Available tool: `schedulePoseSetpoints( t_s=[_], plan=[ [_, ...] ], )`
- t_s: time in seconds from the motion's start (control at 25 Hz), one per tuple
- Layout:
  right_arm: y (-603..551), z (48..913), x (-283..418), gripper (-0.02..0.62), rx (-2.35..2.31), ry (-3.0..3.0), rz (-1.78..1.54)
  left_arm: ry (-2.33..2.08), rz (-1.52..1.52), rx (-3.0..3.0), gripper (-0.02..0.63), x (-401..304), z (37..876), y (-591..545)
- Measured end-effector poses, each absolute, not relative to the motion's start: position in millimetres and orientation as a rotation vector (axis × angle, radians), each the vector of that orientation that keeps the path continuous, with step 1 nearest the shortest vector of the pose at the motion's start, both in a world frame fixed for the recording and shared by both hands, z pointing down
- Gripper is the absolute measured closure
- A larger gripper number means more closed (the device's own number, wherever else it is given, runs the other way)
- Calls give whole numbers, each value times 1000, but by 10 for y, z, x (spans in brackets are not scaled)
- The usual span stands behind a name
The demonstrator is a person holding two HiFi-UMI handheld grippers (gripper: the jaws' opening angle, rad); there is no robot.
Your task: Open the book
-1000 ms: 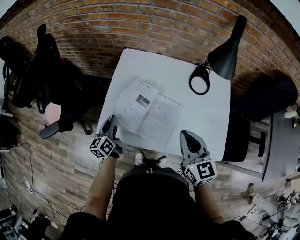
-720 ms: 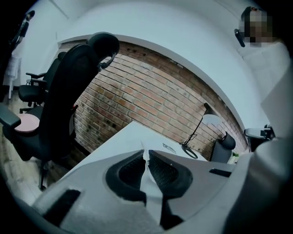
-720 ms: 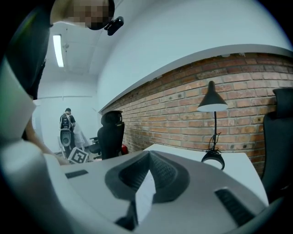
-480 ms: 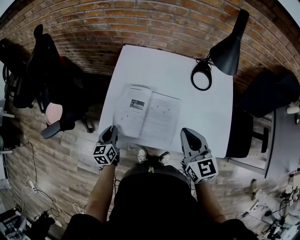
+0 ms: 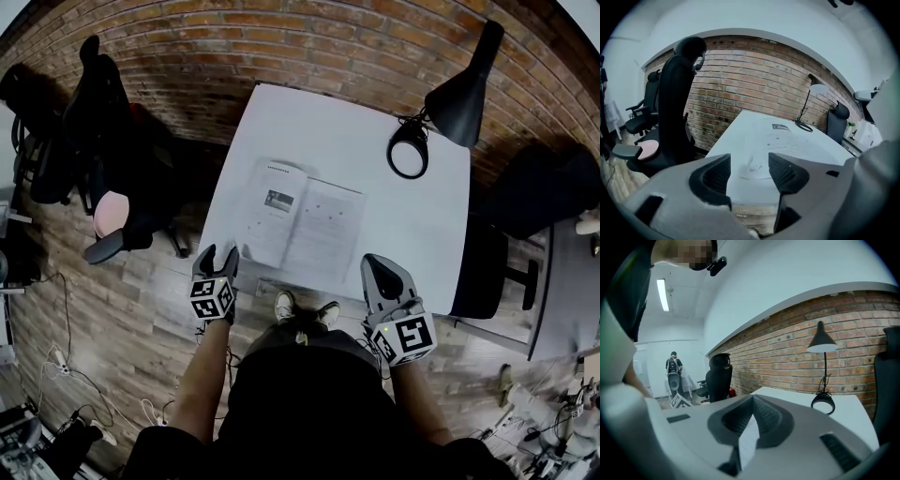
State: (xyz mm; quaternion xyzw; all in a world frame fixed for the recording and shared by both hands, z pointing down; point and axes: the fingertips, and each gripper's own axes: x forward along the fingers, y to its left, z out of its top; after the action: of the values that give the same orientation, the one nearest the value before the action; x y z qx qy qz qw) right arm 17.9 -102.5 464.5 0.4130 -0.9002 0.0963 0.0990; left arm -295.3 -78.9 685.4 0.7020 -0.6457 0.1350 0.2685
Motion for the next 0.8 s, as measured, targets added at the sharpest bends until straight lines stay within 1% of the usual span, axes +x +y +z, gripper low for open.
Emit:
schedulePoseSetpoints(
  t_s=[0.48,0.64,0.8],
  plan=[
    [-726,4652,381,581,1274,-2662,289,-1715,372,1974,359,-2680,6681,-763],
    [-678,4626,440,581,1295,-2666,277,-1698,381,2010,376,-2574,6610,-832],
    [-638,4601,522,581,1323,-2665,267,-1690,400,2031,379,-2517,6569,-868]
  ],
)
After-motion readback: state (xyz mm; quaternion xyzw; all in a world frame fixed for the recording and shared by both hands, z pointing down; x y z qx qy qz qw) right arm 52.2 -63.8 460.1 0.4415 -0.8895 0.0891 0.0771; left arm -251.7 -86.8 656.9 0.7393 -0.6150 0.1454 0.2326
